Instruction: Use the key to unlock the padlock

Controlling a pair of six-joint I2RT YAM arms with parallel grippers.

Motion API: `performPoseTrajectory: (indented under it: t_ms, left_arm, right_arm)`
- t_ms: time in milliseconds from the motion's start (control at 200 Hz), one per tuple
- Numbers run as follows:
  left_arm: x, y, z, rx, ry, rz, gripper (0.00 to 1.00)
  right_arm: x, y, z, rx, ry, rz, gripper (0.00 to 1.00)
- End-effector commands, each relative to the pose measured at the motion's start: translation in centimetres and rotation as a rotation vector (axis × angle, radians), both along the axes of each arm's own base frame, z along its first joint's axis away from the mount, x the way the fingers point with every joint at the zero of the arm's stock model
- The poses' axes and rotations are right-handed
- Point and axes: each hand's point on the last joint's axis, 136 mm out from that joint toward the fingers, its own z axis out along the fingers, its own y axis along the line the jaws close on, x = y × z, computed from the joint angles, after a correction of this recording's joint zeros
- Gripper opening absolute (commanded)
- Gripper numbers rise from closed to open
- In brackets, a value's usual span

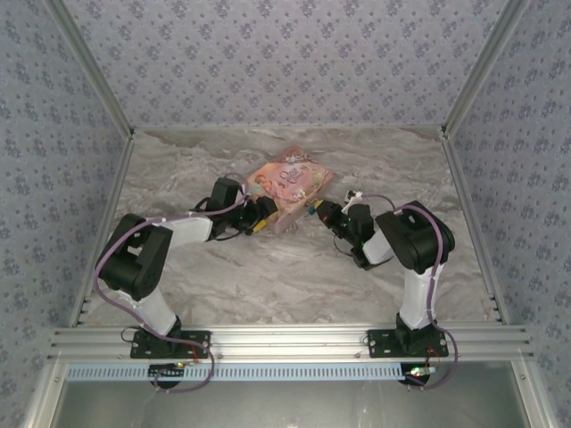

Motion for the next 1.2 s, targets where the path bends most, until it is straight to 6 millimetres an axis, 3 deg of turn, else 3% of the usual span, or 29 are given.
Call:
performPoseTrajectory:
  t_ms: [0,280,570,720,914,1194]
  left_arm:
    - [-2.5,1.6,-2.9,0.082,0.113,-0.002,0.72]
    - [-1.5,4.5,-2.2,0.112,0.093,0.044,0.73]
    - [-0.5,6.6,-0.1,0.132,0.024,0.086,0.73]
    - [0.6,7.4,2.3,0.161,-0.074,0.104,0.75]
    - [1.9,9.5,7.0,0.222,-0.251,0.174,0.84]
    - [1.8,14.1,12.1,0.340,-0.463,0.325,0.97]
  right_arm:
    - [1.0,-1.2,1.5,0.024,-0.038,-0.066,0.00]
    - [-0.7,-3.0,1.4,-0.071,-0.035,-0.077,0.00]
    - [-2.7,-3.3,3.4,-0.218,-0.051,-0.010,0.00]
    - [-3.9,-2.9,5.3,-0.272,-0.067,0.052,0.00]
    - [-5.7,-2.2,7.6,-0.365,-0.078,0.152,0.00]
    - [-9.2,-2.0,7.8,-0.523,-0.007,0.298,0.01]
